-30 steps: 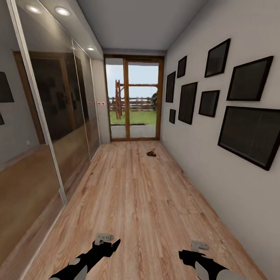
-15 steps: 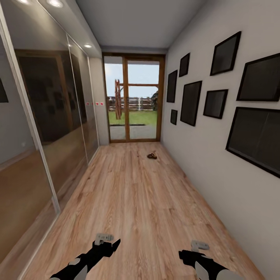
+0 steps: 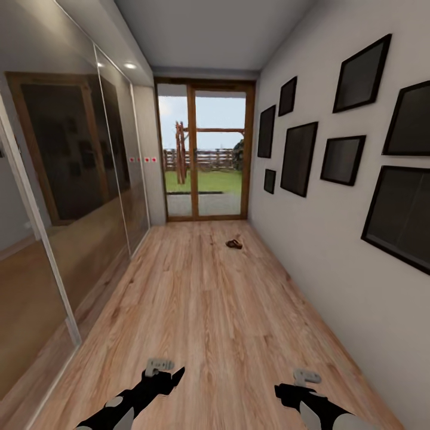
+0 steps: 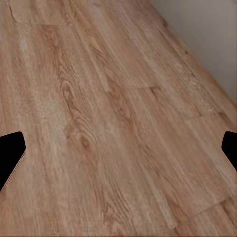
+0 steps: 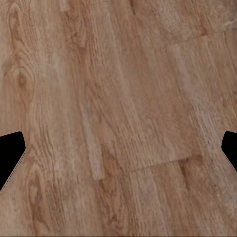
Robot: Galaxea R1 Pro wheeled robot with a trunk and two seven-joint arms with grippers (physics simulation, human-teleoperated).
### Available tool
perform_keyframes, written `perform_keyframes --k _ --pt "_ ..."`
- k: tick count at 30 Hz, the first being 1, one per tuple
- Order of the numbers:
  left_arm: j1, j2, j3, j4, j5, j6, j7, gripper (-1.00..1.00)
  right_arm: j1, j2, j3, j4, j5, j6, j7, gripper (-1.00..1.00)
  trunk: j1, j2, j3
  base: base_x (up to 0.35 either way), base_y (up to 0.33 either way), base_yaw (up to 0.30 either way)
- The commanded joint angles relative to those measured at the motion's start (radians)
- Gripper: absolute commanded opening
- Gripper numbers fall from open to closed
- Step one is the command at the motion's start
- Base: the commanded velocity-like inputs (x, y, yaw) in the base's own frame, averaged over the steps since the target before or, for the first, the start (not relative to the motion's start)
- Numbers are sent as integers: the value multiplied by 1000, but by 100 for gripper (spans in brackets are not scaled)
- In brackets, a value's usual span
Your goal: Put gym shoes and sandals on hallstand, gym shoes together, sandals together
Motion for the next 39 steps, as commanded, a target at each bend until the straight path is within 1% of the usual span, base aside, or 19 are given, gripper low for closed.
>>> perform_keyframes --k 1,14,23,39 --pt "-1 0 -3 1 10 -1 -5 100 -1 0 -6 0 -4 -1 -1 100 0 0 -1 349 0 0" --pt "-1 3 -2 1 10 -1 -5 100 -1 6 -3 3 -5 -2 -2 100 0 0 -1 349 0 0" --pt "-1 3 -2 1 10 -1 -5 100 -1 2 -4 3 -12 -1 -2 100 0 0 -2 349 0 17" --pt "-1 3 -2 1 10 -1 -5 100 -1 2 -4 3 -13 -1 -2 100 0 0 -15 349 -69 215"
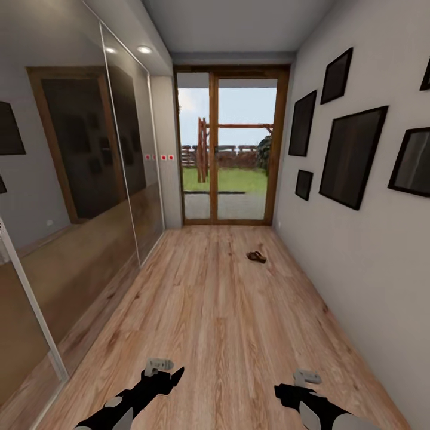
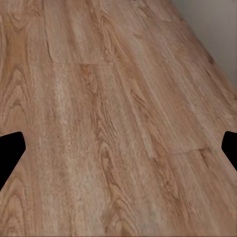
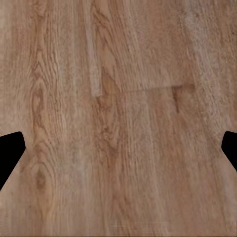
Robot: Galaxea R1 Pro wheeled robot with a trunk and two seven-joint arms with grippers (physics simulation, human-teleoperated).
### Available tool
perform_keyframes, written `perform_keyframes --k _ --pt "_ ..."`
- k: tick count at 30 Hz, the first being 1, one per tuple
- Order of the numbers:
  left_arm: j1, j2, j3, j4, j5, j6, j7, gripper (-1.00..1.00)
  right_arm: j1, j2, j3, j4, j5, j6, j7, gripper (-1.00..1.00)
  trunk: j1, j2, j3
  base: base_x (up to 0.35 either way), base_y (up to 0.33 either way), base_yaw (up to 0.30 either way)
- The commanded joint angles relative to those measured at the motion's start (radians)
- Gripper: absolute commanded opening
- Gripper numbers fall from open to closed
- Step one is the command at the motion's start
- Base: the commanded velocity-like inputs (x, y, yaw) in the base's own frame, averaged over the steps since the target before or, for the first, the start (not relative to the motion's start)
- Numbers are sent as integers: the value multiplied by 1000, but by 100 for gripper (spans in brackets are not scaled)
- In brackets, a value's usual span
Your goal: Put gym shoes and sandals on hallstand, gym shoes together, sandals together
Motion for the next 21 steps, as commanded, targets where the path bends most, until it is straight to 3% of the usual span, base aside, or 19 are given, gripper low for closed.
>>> perform_keyframes --k 1,21 --pt "-1 0 -3 2 10 -1 -5 100 0 0 -5 0 -5 -1 0 100 0 0 -2 349 -87 177" --pt "-1 0 -3 2 10 -1 -5 100 0 0 -5 0 -5 -2 0 100 0 0 -4 349 -99 20"
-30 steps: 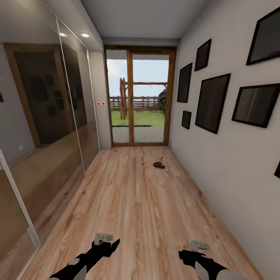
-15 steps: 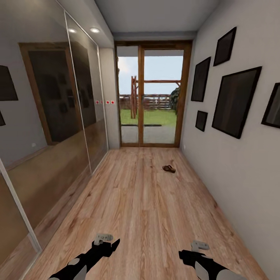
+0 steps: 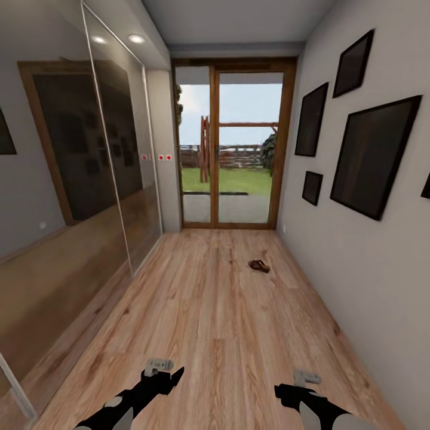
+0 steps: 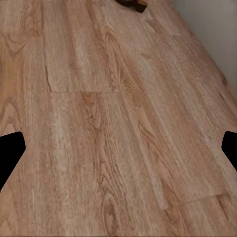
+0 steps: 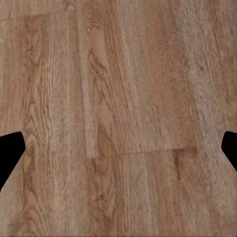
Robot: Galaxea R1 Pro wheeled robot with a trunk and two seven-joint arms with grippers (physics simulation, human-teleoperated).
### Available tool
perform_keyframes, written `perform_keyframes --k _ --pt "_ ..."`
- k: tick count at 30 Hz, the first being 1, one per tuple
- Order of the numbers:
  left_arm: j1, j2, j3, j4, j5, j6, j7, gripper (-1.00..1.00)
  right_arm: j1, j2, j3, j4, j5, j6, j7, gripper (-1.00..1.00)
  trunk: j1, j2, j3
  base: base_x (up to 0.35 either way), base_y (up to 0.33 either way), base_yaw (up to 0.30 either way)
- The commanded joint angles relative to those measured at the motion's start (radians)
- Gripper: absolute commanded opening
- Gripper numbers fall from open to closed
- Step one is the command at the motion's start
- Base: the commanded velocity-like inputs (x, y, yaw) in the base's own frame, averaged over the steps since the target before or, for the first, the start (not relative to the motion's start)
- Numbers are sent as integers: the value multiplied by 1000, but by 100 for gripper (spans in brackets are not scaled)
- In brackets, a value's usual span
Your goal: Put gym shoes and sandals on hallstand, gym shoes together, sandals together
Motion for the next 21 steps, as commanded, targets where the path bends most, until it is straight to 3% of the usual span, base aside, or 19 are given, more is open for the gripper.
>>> perform_keyframes --k 1,21 --pt "-1 0 -3 1 10 -1 -5 100 -1 0 -5 0 -4 -2 0 100 0 0 -1 349 -118 0" --pt "-1 0 -3 1 10 -1 -5 100 -1 0 -5 1 -4 -2 0 100 0 0 -1 349 -119 0"
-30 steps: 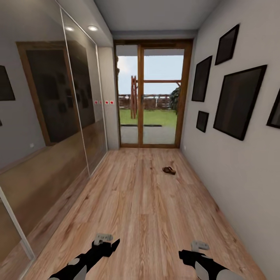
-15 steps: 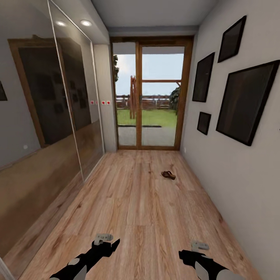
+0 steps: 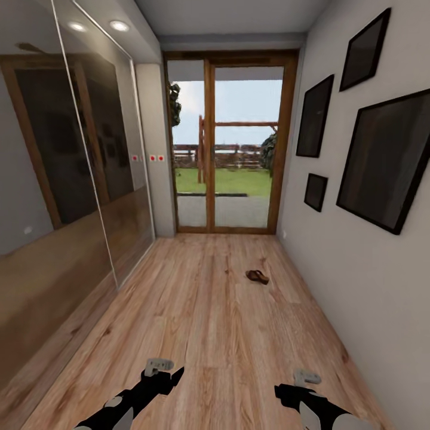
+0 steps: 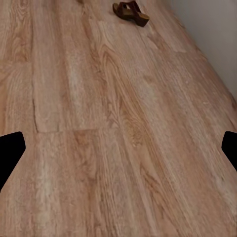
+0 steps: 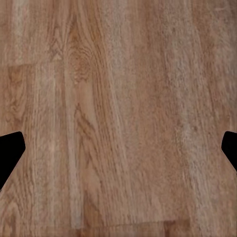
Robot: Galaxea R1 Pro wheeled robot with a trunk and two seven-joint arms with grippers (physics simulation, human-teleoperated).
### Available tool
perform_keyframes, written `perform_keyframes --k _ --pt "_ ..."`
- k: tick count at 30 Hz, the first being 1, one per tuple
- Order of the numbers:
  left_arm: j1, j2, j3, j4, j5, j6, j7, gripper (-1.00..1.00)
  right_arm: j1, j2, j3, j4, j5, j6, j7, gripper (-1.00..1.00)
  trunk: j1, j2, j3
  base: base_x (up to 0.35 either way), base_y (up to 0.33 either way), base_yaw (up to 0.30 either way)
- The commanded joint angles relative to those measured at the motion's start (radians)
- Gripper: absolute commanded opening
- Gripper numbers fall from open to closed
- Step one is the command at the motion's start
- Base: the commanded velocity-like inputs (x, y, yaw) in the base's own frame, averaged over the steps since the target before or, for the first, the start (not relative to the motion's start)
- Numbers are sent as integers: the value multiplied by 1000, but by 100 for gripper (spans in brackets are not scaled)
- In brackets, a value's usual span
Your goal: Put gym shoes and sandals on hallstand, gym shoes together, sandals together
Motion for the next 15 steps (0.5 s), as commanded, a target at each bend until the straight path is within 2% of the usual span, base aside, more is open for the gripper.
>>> perform_keyframes --k 1,15 --pt "-1 0 -3 1 10 -1 -5 100 -1 0 -5 0 -5 -2 0 100 0 0 -1 349 -119 0" --pt "-1 -1 -3 1 10 -1 -5 100 -1 0 -5 0 -5 -1 0 100 0 0 -1 349 -119 0"
